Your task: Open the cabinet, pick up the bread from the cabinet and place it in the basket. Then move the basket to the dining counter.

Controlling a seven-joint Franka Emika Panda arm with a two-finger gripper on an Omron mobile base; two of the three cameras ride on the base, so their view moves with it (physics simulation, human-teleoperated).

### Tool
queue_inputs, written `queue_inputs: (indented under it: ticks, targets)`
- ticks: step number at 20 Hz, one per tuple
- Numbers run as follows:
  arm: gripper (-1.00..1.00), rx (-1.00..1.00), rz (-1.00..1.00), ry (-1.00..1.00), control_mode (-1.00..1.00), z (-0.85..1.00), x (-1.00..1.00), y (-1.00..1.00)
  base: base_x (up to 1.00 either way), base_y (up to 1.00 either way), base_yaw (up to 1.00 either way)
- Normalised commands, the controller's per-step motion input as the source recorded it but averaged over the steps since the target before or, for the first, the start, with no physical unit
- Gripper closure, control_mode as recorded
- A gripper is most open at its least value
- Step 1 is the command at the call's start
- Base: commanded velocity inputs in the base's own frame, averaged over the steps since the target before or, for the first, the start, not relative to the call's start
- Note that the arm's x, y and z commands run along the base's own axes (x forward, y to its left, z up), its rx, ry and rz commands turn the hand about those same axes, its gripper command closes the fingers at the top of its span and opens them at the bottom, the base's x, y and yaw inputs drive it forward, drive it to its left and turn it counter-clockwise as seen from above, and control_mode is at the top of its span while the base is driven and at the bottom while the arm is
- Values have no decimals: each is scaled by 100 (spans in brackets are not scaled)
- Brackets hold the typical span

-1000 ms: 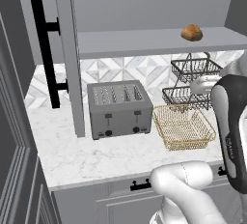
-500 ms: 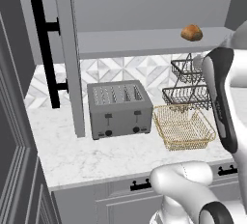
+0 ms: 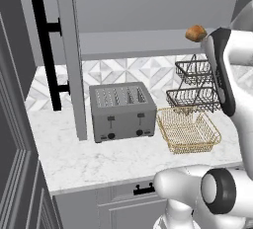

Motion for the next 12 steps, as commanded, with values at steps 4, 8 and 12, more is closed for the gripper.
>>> queue_inputs:
  ticks: [4,8,12]
  targets:
    - [-100,4,-2,-2,-100,29,64,-35,0,0,0]
    - [-100,15,1,-21,-100,0,43,-22,0,0,0]
    - [-100,5,3,-27,-100,0,9,-1,0,0,0]
